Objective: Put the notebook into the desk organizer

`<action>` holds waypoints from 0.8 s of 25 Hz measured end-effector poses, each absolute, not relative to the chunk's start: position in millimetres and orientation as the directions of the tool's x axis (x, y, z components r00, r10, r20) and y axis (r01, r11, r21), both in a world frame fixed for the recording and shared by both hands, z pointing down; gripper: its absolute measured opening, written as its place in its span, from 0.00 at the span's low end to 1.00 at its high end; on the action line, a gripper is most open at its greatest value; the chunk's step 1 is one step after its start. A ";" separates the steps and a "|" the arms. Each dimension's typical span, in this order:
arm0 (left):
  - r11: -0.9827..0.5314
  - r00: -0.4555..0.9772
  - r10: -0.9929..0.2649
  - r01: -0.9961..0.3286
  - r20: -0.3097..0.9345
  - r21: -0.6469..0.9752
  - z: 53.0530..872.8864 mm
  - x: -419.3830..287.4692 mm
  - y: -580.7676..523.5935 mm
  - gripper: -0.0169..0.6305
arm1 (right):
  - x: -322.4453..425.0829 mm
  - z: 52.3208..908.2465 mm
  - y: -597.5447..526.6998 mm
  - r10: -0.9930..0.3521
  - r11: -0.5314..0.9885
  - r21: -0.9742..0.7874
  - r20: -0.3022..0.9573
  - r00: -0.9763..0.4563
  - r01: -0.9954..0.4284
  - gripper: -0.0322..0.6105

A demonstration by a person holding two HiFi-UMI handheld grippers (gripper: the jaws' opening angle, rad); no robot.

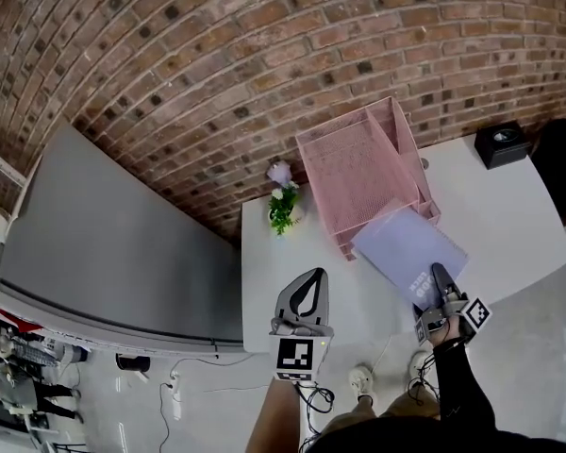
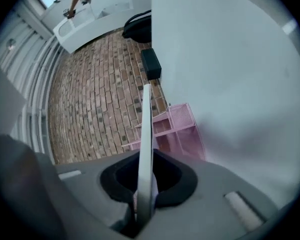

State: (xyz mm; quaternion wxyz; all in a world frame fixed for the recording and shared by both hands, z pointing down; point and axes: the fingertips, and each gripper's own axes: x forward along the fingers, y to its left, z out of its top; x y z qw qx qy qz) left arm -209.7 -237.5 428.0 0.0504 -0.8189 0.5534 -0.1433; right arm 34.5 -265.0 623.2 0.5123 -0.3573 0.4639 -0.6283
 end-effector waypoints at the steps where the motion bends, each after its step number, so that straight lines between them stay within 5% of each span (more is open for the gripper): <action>1: -0.381 0.345 -0.921 -0.893 0.179 -0.239 429.2 -209.6 -238.5 0.04 | 33.1 617.7 -264.7 -0.977 -0.017 -0.929 -0.063 -0.205 0.369 0.10; 6: -0.377 0.344 -0.923 -0.898 0.175 -0.226 432.3 -207.5 -243.6 0.04 | 27.5 562.8 -276.0 -0.935 0.204 -0.852 -0.315 -0.161 0.482 0.10; 10: -0.372 0.341 -0.925 -0.902 0.169 -0.220 427.5 -211.2 -245.5 0.04 | 24.7 542.5 -281.3 -0.914 0.283 -0.825 -0.387 -0.124 0.489 0.10; 20: -0.348 0.320 -0.935 -0.911 0.155 -0.219 426.1 -225.5 -243.9 0.04 | 8.7 619.9 -273.6 -0.987 0.009 -0.938 -0.063 -0.145 0.347 0.10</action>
